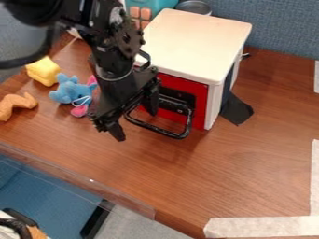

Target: Open the drawer

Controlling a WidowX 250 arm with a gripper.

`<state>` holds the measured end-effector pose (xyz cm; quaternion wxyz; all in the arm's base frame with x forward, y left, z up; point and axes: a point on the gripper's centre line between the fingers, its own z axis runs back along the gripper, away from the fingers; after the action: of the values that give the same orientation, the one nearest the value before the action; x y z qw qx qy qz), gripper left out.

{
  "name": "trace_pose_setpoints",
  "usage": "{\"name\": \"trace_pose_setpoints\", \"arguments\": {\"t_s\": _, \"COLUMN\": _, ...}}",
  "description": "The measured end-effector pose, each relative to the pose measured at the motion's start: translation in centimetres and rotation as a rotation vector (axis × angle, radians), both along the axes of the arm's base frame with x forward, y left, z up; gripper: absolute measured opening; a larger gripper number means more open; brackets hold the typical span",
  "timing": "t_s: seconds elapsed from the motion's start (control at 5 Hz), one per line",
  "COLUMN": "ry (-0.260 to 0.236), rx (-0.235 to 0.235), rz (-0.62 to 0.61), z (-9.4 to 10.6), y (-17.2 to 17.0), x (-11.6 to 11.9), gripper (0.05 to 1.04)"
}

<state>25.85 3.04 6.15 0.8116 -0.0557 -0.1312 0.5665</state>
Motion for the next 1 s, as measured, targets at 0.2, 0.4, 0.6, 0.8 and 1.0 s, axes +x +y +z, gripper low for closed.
{"name": "trace_pose_setpoints", "arguments": {"t_s": 0.2, "ry": 0.022, "rx": -0.015, "rz": 0.034, "z": -0.9, "y": 0.2, "x": 0.3, "gripper": 0.999}}
{"name": "trace_pose_setpoints", "arguments": {"t_s": 0.4, "ry": 0.043, "rx": -0.012, "rz": 0.056, "z": -1.9, "y": 0.1, "x": 0.6, "gripper": 1.0}}
{"name": "trace_pose_setpoints", "arguments": {"t_s": 0.6, "ry": 0.063, "rx": -0.011, "rz": 0.063, "z": -2.8, "y": -0.2, "x": 0.7, "gripper": 0.957}}
{"name": "trace_pose_setpoints", "arguments": {"t_s": 0.8, "ry": 0.055, "rx": -0.016, "rz": 0.078, "z": -3.0, "y": -0.4, "x": 0.9, "gripper": 0.664}}
{"name": "trace_pose_setpoints", "arguments": {"t_s": 1.0, "ry": 0.057, "rx": -0.035, "rz": 0.098, "z": -3.1, "y": -0.7, "x": 0.7, "gripper": 0.354}}
